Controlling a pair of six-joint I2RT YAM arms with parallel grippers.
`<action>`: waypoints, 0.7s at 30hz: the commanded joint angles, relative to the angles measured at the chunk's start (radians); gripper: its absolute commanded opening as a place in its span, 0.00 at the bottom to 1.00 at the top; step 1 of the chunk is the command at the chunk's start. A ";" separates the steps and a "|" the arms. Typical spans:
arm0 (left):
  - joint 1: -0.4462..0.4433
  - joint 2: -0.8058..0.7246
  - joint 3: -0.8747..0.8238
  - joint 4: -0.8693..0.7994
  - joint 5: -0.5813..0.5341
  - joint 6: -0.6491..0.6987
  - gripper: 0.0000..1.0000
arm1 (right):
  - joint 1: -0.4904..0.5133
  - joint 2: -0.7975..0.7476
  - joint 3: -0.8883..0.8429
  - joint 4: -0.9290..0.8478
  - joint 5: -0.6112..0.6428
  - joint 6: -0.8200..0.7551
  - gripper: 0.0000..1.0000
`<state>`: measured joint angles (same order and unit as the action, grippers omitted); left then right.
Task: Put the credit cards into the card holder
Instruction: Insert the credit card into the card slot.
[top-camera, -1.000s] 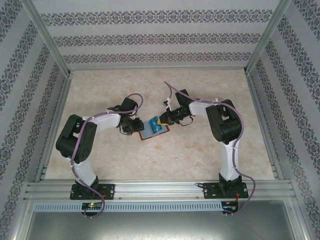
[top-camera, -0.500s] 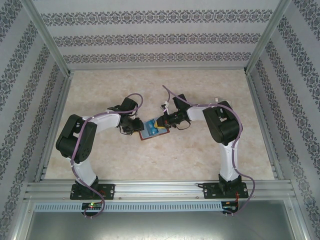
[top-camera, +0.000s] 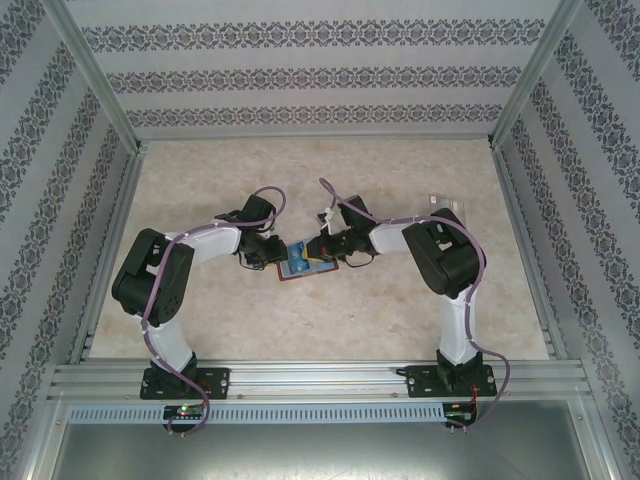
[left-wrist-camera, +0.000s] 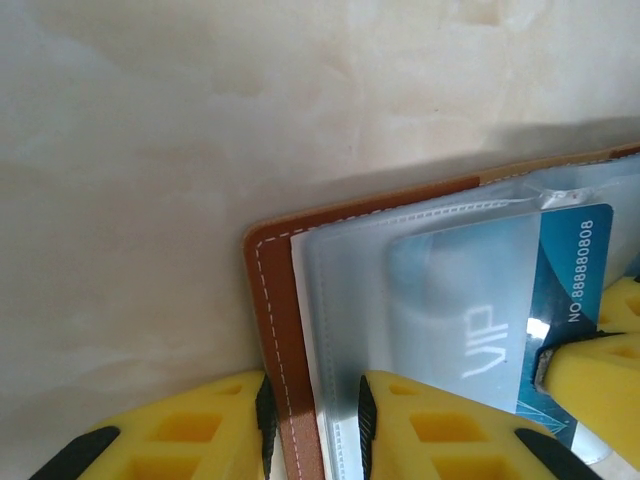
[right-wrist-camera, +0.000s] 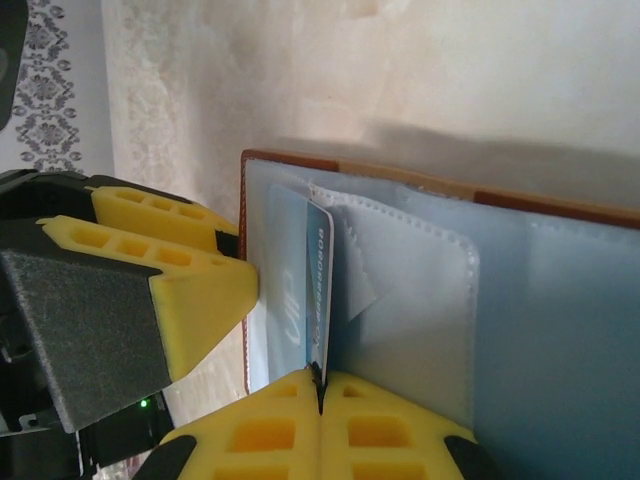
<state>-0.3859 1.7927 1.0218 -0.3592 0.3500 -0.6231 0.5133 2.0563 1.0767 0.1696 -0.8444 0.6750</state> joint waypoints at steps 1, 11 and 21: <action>-0.014 0.084 -0.002 0.094 0.018 -0.009 0.31 | 0.036 -0.025 -0.025 -0.017 0.067 0.013 0.10; -0.013 0.083 -0.009 0.095 0.024 0.002 0.31 | 0.046 -0.124 -0.027 -0.169 0.225 -0.081 0.22; -0.013 0.084 -0.010 0.111 0.035 -0.001 0.30 | 0.085 -0.125 0.035 -0.279 0.296 -0.148 0.10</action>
<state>-0.3840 1.7958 1.0237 -0.3569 0.3580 -0.6228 0.5846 1.9377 1.0786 -0.0570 -0.5808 0.5644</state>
